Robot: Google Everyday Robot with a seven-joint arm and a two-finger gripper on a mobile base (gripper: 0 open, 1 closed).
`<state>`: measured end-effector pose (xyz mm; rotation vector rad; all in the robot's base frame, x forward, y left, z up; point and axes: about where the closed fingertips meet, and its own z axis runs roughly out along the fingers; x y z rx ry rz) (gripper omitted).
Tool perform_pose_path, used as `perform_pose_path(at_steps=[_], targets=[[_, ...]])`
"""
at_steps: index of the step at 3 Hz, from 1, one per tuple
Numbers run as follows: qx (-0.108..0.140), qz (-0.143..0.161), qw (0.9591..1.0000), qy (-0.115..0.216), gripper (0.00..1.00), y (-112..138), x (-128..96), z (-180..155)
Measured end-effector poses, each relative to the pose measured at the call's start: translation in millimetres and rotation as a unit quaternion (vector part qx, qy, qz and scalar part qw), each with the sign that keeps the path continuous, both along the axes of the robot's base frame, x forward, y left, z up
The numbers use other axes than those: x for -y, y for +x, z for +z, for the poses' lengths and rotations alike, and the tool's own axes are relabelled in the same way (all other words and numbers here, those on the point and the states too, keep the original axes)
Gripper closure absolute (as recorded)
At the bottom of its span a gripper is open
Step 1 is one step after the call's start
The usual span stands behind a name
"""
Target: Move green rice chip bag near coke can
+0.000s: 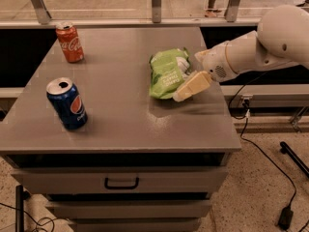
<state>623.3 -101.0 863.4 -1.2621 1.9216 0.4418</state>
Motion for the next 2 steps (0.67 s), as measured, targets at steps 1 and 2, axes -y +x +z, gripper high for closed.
perform_pose_path(at_steps=[1,2], targets=[[-0.003,0.01,0.9999,-0.002,0.18,4.1,-6.4,-8.1],[-0.006,0.02,0.9998,-0.007,0.41,5.8,-11.5,-12.8]])
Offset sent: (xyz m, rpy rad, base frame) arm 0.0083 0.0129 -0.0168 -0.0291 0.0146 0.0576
